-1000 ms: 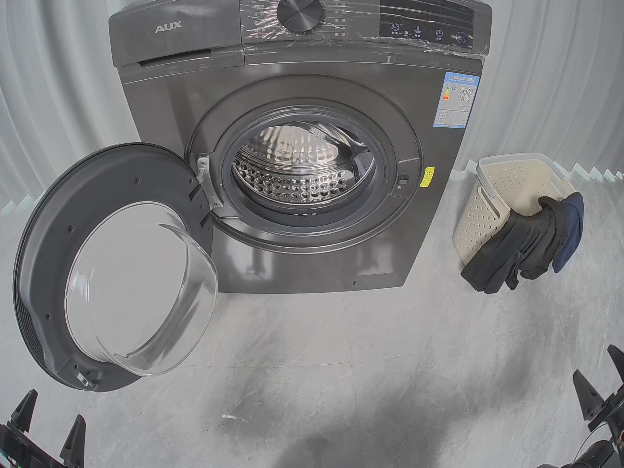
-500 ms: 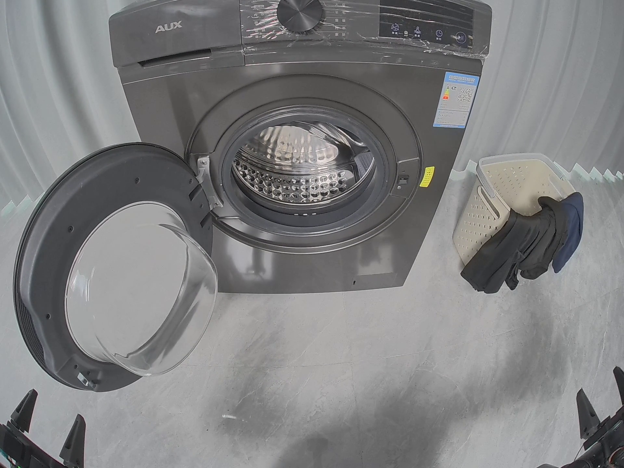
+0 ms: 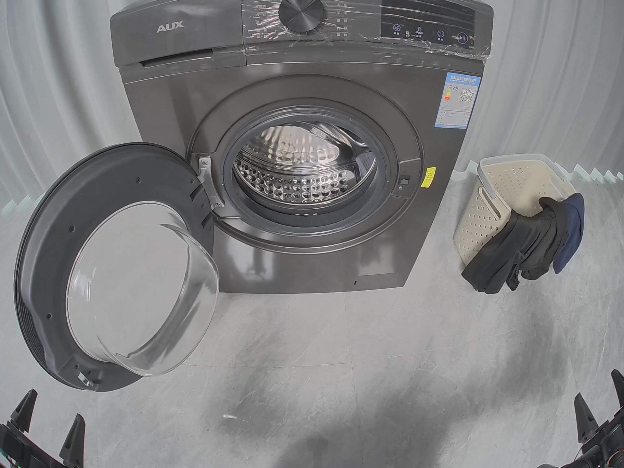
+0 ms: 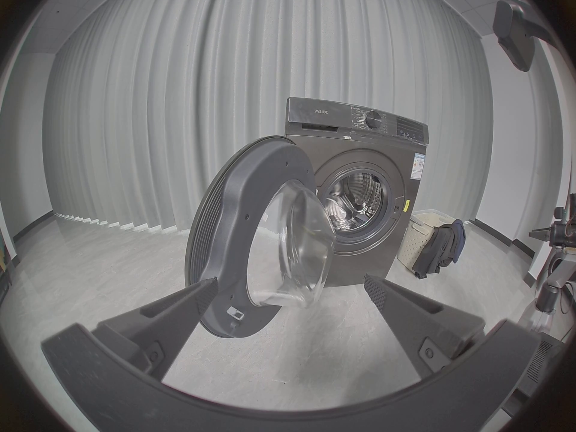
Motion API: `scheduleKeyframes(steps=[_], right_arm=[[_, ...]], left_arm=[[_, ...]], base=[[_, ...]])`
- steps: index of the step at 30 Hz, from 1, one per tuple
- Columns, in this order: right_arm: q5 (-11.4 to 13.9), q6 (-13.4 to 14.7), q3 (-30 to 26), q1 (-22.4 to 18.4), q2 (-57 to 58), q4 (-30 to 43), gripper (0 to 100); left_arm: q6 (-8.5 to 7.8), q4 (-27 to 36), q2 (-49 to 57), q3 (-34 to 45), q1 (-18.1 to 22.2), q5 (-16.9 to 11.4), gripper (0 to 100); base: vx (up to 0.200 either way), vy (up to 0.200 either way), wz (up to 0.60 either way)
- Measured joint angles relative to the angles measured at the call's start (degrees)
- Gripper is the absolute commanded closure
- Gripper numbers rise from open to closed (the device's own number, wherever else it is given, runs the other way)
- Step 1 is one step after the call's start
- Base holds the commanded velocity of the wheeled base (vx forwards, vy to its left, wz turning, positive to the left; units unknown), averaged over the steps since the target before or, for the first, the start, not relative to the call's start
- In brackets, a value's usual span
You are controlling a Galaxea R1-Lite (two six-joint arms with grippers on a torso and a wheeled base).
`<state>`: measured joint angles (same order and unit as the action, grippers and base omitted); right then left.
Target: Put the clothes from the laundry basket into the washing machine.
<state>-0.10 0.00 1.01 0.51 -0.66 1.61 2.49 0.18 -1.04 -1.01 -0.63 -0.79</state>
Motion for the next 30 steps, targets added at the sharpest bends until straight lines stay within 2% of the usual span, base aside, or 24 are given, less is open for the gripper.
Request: scheduleKeyframes(steps=[25,30], right_arm=[[0.00,0.00,0.00,0.00,0.02,-0.02,0],[0.00,0.00,0.00,0.00,0.00,-0.06,0]], left_arm=[[0.29,0.02,0.00,0.00,0.00,0.28,0],[0.29,0.02,0.00,0.00,0.00,0.28,0]], base=[[0.000,-0.200,0.00],[0.000,0.000,0.00]])
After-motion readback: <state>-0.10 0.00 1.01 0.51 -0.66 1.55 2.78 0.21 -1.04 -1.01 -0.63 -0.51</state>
